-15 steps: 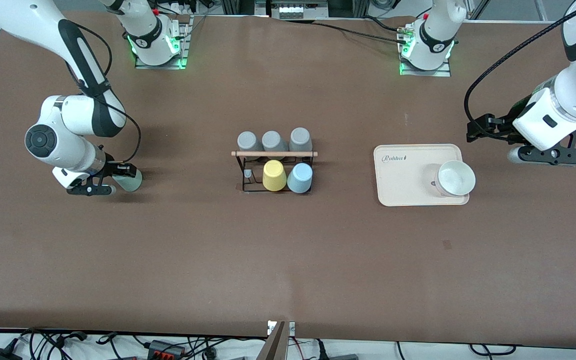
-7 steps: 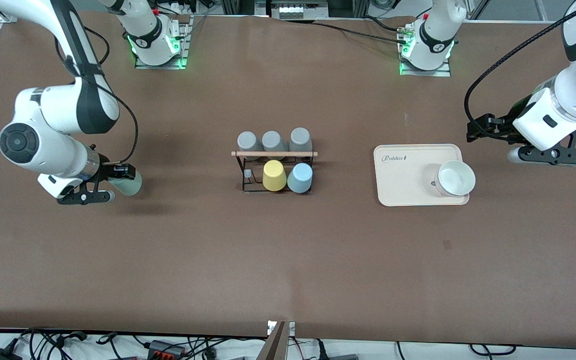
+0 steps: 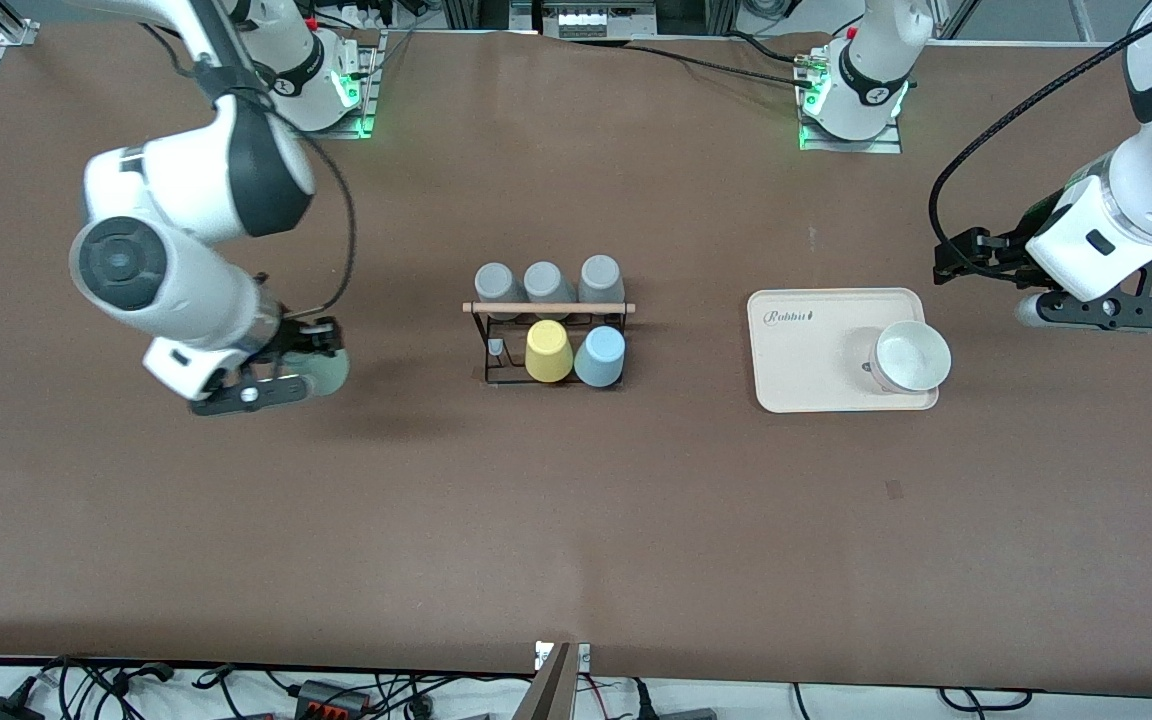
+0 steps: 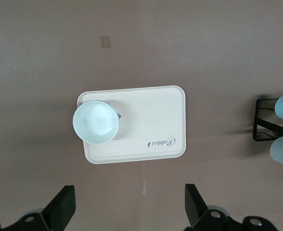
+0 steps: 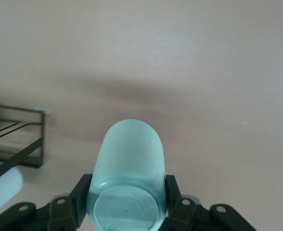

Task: Hang scattered cups on rack with three cups
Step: 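Carry the pale teal cup to the rack beside the yellow cup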

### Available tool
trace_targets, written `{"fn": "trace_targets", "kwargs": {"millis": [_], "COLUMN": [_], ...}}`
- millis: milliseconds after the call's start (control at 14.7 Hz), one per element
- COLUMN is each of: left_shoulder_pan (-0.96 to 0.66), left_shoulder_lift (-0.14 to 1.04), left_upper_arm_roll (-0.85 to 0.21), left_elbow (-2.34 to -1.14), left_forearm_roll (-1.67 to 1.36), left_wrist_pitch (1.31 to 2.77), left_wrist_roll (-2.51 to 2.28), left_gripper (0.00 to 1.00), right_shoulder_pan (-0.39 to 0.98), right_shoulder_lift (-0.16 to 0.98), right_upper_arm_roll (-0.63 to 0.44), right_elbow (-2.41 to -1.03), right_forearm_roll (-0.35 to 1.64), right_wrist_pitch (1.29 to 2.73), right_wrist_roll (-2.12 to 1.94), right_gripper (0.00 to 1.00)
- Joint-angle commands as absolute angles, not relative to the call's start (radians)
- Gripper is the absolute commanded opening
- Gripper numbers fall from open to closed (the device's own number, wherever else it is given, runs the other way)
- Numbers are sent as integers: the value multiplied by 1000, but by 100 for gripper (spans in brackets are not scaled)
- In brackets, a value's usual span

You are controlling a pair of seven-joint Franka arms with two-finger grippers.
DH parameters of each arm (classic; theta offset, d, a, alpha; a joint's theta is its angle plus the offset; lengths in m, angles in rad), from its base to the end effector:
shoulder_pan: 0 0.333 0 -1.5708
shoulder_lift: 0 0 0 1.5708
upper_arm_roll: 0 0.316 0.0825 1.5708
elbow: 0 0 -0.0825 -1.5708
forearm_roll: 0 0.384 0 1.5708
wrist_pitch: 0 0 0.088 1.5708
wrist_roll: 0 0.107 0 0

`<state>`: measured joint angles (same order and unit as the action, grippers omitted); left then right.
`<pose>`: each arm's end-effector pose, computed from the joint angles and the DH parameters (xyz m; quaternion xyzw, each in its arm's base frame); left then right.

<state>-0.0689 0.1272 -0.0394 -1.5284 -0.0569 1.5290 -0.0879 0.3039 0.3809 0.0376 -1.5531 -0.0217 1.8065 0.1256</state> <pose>0.5813 -0.0682 0.5687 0.9975 -0.0096 -0.0659 0.0246 0.6197 0.2152 0.4192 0.9919 0.1098 -0.0611 0.0179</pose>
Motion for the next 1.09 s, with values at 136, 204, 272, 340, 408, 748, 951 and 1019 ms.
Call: {"fn": "trace_targets", "kwargs": {"millis": [136,204,272,340,408,748,951,1019], "left_shoulder_pan": [-63,-63,-63,-63,-63,-63,-63,-63], "left_shoulder_lift": [106,106,106,106,106,106,106,106], "left_upper_arm_roll": [-38,-38,-38,-38,-38,-38,-38,-38], "left_elbow": [-1543,-1543,-1543,-1543,-1543,-1543,-1543,-1542], "left_forearm_roll": [-74,-74,-74,-74,-74,-74,-74,-74], "left_wrist_pitch": [1522,1522,1522,1522,1522,1522,1522,1522], "left_wrist_roll": [-81,-81,-81,-81,-81,-81,-81,-81], "left_gripper": [100,100,100,100,100,100,100,100], "right_shoulder_pan": [432,452,466,485,503,551,571,572], "right_shoulder_lift": [406,407,413,416,425,495,523,526], "right_upper_arm_roll": [29,29,31,31,31,32,31,32], "right_elbow": [-1491,-1490,-1489,-1489,-1489,-1441,-1417,-1417], "right_forearm_roll": [-15,-14,-14,-14,-14,20,28,29], "right_wrist_pitch": [1801,1821,1848,1879,1913,1982,1968,1967], "right_wrist_roll": [239,268,303,364,412,534,552,570], "right_gripper": [12,12,12,12,12,12,12,12]}}
